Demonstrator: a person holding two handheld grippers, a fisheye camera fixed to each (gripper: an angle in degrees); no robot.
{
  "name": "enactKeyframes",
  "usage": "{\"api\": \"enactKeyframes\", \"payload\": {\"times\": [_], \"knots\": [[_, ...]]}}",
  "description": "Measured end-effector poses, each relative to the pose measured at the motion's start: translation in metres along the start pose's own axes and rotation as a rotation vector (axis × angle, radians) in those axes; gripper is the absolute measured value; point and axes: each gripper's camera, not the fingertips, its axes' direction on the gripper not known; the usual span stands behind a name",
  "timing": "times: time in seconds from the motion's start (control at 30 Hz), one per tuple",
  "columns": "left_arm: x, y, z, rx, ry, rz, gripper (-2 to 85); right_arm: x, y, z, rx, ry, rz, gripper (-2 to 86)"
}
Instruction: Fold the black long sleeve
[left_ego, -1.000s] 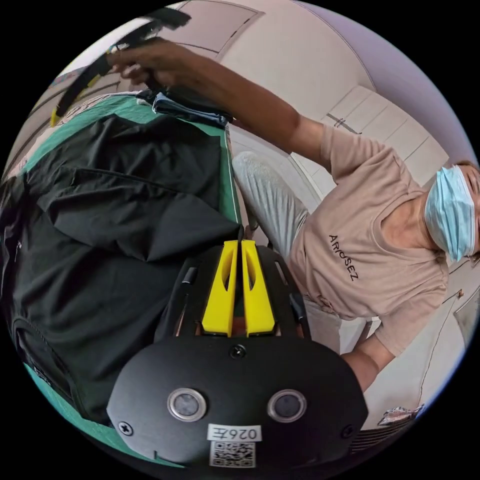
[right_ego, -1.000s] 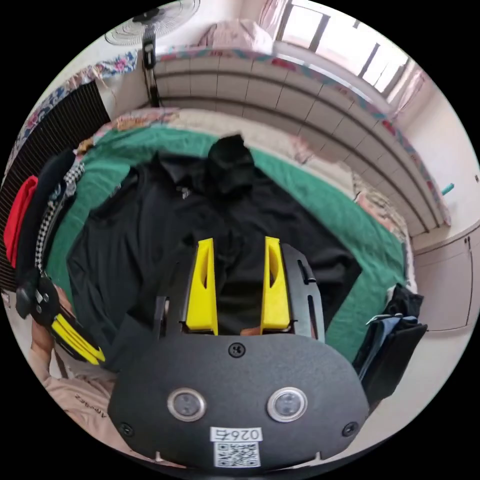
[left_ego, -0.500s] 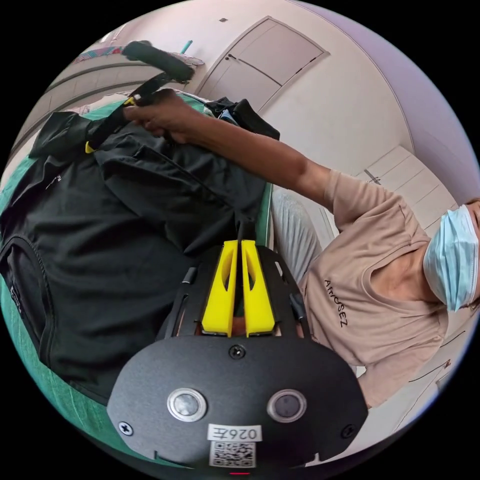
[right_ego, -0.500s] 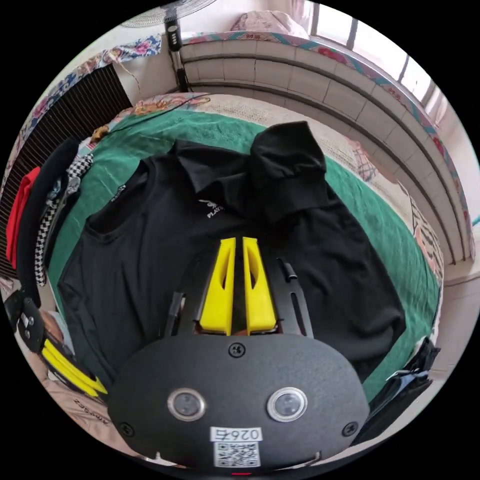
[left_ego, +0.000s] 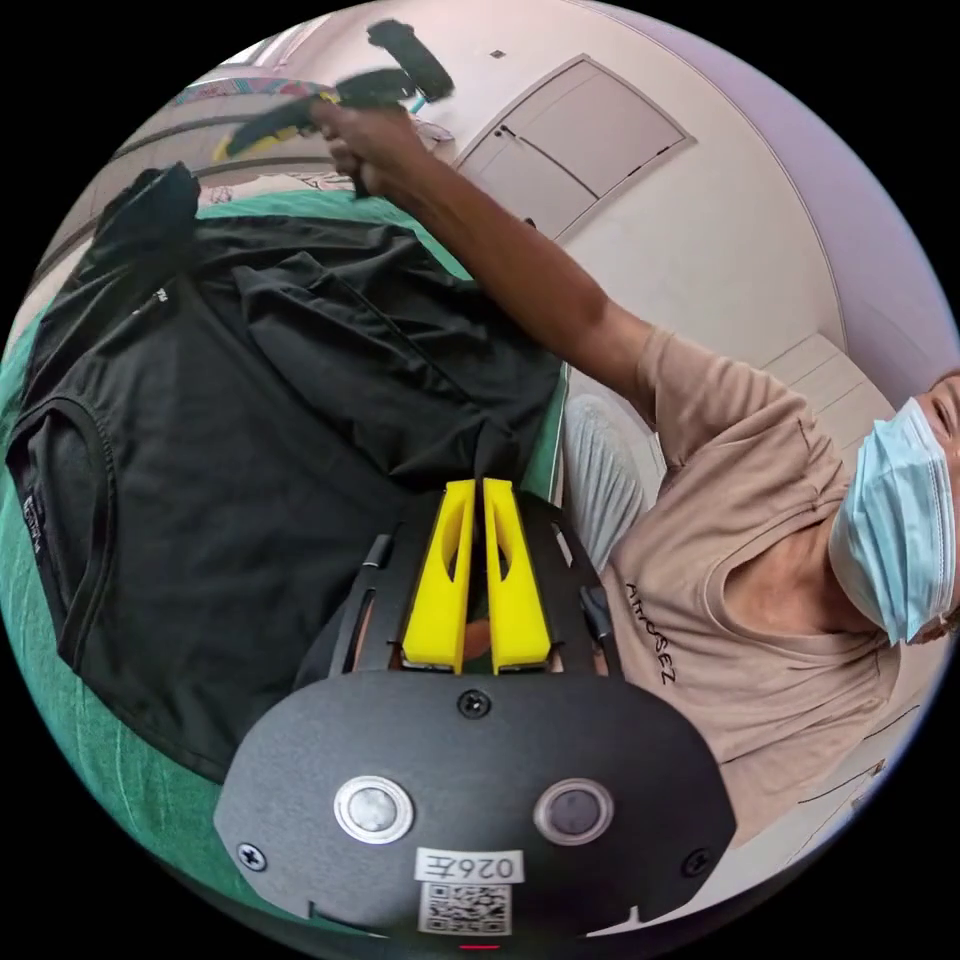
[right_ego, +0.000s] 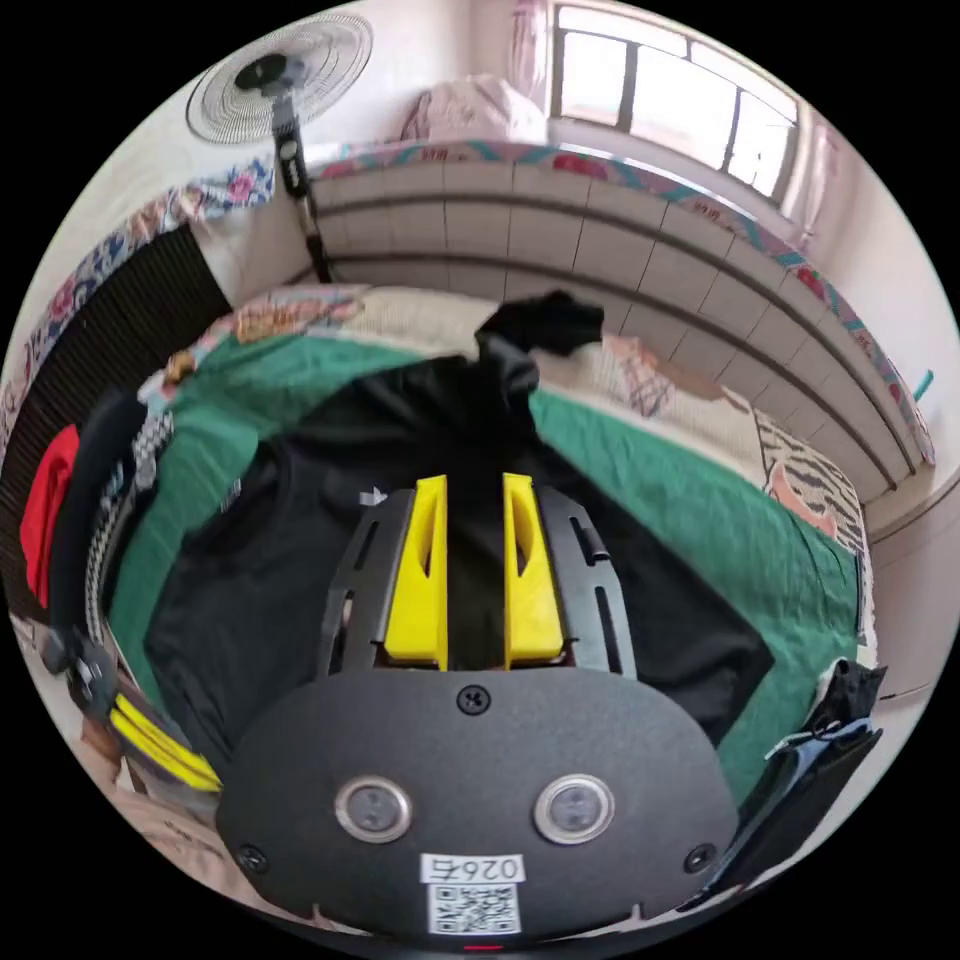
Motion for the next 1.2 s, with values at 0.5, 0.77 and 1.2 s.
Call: {"api": "enactKeyframes", "payload": {"times": [0.5, 0.77, 1.2], "knots": [[-0.042, 0.054, -0.049, 0.094, -0.173, -0.175, -0.9, 0.007, 0.167, -0.194, 0.083, -0.154, 0.181, -1.4], [-0.070, 0.097, -0.100, 0.182, -0.440, -0.411, 1.5, 0.062, 0.274, -0.297, -0.085, -0.080, 0.420, 3.9], [-0.177, 0.054, -0.184, 0.297, -0.712, -0.436, 8.5, 0.218, 0.030, -0.287, 0.143, -0.121, 0.627, 5.8]]}}
